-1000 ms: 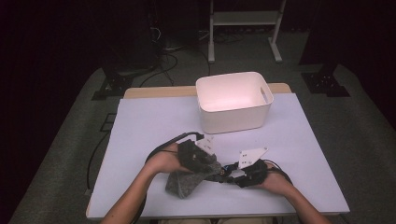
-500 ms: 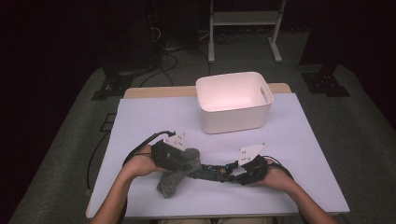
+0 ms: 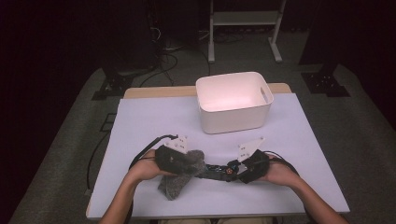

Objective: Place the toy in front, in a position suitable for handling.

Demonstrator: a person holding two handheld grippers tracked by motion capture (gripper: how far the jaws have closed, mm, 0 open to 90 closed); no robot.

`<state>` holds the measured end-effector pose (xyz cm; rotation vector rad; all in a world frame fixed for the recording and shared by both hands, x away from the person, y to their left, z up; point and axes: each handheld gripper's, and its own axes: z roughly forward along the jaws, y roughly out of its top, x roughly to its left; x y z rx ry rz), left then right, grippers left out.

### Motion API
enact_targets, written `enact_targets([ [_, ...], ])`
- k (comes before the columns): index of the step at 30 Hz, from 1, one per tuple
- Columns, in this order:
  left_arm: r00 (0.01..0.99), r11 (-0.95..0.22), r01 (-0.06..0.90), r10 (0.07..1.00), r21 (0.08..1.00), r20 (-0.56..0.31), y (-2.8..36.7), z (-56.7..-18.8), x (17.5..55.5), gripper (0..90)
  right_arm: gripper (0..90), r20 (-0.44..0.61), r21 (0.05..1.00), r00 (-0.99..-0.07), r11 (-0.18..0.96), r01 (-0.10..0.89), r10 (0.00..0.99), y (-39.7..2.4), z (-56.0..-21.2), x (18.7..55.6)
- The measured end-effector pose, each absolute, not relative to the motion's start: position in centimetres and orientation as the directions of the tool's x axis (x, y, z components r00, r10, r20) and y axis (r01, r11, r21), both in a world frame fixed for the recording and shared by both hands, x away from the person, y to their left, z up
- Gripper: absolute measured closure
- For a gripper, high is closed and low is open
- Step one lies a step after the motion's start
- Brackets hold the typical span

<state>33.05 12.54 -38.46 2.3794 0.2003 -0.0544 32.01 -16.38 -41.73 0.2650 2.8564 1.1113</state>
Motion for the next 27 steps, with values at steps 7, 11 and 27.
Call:
enact_targets([
  [7, 0.987, -0.715, 0.16, 0.13, 0.681, -0.095, 12.5, -38.5, 33.0, 76.3, 53.4, -0.061, 0.609, -0.988, 0.79, 0.073, 0.139, -11.3, -40.9, 32.4],
  [11, 0.984, -0.703, 0.175, 0.14, 0.689, -0.107, 12.7, -38.6, 33.2, 76.3, 55.2, -0.071, 0.57, -0.989, 0.819, 0.064, 0.126, -10.0, -41.2, 32.9],
  [27, 0.977, -0.704, 0.213, 0.129, 0.678, -0.173, 12.5, -40.2, 33.7, 76.3, 54.3, -0.062, 0.54, -0.99, 0.839, 0.075, 0.129, -11.3, -41.0, 32.7],
])
